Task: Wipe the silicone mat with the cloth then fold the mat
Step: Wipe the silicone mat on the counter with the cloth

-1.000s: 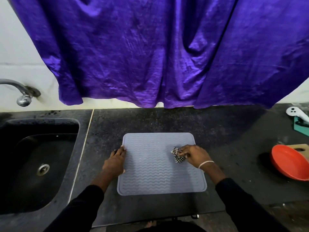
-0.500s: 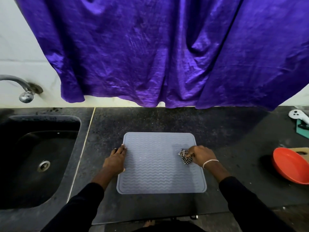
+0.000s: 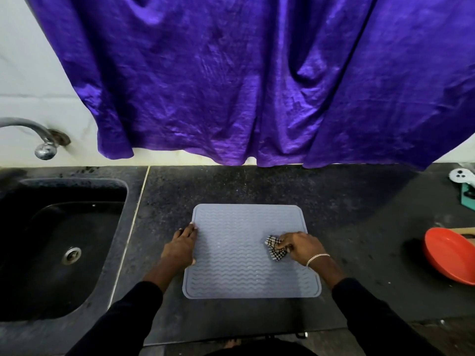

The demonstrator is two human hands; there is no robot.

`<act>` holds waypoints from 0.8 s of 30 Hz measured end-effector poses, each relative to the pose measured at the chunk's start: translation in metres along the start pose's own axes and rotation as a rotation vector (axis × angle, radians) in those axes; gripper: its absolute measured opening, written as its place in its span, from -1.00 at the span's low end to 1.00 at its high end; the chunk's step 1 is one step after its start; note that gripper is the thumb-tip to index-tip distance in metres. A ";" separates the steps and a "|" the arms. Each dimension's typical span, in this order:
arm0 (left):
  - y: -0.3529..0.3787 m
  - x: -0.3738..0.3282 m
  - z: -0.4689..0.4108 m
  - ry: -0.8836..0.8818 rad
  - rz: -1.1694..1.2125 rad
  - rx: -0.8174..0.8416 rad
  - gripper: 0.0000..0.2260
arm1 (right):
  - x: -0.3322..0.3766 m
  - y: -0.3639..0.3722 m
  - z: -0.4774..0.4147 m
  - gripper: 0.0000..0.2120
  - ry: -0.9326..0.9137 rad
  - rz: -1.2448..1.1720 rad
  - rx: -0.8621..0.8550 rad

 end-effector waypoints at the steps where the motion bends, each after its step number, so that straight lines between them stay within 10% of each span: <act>1: 0.001 0.000 -0.001 -0.002 0.003 0.003 -0.01 | -0.005 -0.003 0.000 -0.59 0.016 0.019 0.015; 24: 0.001 0.001 -0.001 0.005 0.009 -0.012 -0.01 | 0.022 -0.010 -0.021 -0.62 -0.071 0.057 0.063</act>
Point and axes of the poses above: each hand's wrist, its own z-axis away from the middle knuckle, its own y-axis out of the palm, x = y × z, the point moved 6 cm from there along -z, towards the middle knuckle, and after that the axes turned 12 degrees about -y, right-handed, at the moved point
